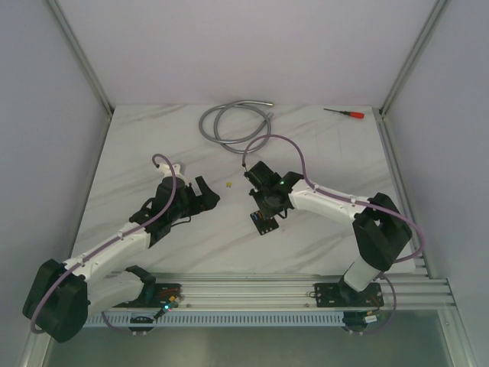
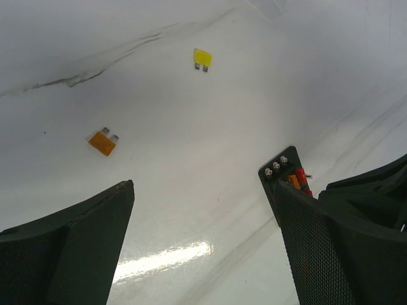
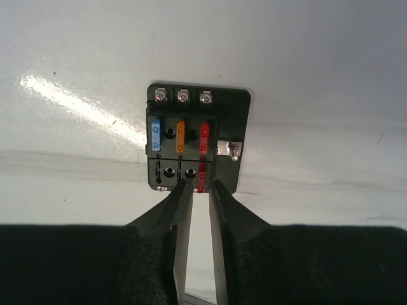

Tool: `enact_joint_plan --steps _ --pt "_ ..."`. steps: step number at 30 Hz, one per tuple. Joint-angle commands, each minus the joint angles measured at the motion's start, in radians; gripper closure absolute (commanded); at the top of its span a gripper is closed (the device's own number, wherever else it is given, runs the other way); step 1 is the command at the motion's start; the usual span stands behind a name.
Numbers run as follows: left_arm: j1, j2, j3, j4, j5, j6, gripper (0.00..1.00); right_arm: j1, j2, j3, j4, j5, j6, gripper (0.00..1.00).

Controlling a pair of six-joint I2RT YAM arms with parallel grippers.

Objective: Snap on the fuse box
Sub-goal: Install the fuse at the fuse box base.

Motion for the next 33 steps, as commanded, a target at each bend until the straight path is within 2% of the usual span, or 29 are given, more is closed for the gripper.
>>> enact_joint_plan --steps 1,13,18,33 --pt "0.004 -0.001 0.008 -0.007 0.014 0.008 0.0 -0.008 0.026 -0.022 0.019 -0.025 0.005 0.78" --pt "0.004 0.025 0.019 -0.008 0.022 0.008 0.0 -0.013 0.067 -0.039 0.018 -0.032 0.006 0.87" --pt "0.004 0.023 0.017 -0.007 0.021 0.01 0.0 -0.013 0.097 -0.036 0.004 -0.031 0.003 1.0" --pt "0.004 0.016 0.01 -0.008 0.021 0.01 0.0 -0.013 0.284 -0.049 -0.047 -0.015 -0.005 1.0"
